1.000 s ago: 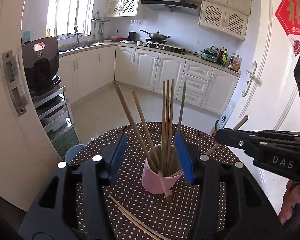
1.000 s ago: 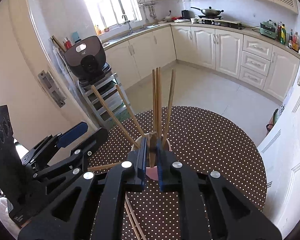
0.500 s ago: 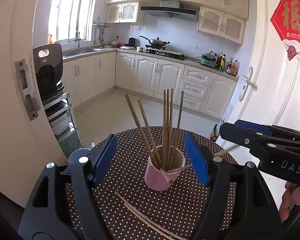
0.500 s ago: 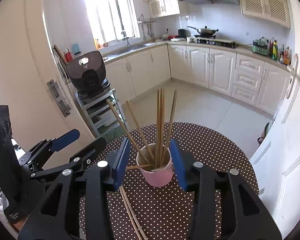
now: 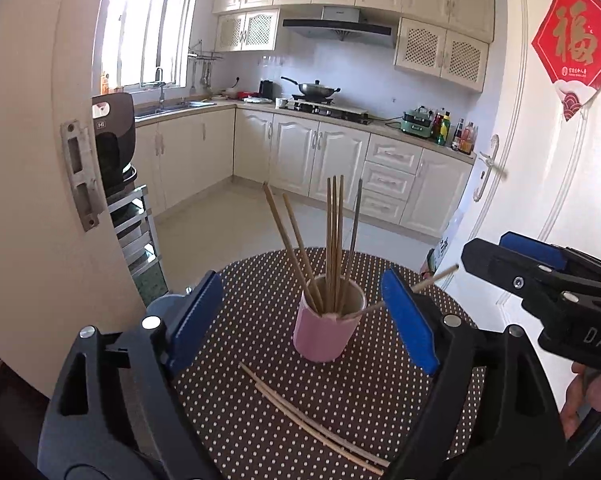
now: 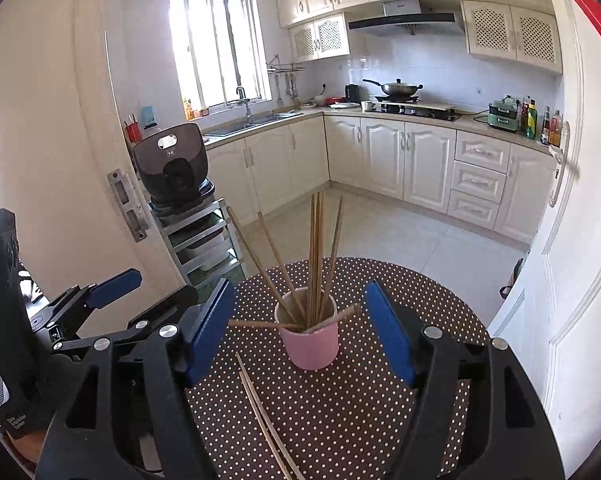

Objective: Organize utensils
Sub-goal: 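Move the left gripper back to the remaining sticks while the right gripper approaches them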

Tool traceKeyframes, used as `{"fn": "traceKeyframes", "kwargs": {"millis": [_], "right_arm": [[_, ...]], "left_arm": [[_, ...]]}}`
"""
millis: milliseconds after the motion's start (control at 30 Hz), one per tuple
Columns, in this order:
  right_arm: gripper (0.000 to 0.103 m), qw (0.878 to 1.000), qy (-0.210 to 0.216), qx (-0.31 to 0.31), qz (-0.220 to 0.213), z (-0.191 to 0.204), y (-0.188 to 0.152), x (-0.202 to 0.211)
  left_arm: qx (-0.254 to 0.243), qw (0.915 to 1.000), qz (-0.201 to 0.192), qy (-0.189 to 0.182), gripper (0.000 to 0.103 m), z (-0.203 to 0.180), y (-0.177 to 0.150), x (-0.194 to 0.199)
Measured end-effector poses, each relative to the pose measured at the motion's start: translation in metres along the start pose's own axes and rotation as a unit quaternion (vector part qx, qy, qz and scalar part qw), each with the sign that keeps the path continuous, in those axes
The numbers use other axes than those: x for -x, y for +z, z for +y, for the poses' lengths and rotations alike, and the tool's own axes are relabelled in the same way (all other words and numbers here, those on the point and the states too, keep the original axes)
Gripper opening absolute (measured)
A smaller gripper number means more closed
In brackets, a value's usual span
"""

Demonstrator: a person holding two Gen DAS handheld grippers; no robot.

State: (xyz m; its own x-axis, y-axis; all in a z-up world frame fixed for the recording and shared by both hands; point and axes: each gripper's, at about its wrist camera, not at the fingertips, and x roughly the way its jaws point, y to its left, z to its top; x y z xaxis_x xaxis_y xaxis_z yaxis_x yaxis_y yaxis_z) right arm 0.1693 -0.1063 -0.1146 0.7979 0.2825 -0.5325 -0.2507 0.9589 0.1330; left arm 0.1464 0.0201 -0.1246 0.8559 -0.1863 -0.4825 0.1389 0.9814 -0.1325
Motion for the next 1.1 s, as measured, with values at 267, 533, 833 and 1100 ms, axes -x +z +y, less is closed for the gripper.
{"fn": "traceKeyframes", "kwargs": {"millis": [267, 533, 833, 1100], "right_arm": [[0.069, 1.000, -0.001, -0.017, 0.023, -0.006, -0.022, -0.007], [0.069, 0.998, -0.001, -0.023, 0.054, -0.016, -0.047, -0.021], [0.069, 0.995, -0.006, -0.042, 0.093, -0.041, -0.063, -0.041], [0.069, 0.990, -0.001, -0.061, 0.124, -0.060, -0.079, -0.056]], "left_arm": [[0.018, 0.9986, 0.037, 0.032, 0.082, 0.013, -0.027, -0.001], [0.053, 0.9927, 0.098, 0.047, 0.082, 0.024, -0.055, -0.025], [0.073, 0.9709, 0.217, 0.069, 0.082, 0.021, -0.101, -0.082], [0.061, 0.9513, 0.288, 0.092, 0.082, 0.020, -0.136, -0.113]]}}
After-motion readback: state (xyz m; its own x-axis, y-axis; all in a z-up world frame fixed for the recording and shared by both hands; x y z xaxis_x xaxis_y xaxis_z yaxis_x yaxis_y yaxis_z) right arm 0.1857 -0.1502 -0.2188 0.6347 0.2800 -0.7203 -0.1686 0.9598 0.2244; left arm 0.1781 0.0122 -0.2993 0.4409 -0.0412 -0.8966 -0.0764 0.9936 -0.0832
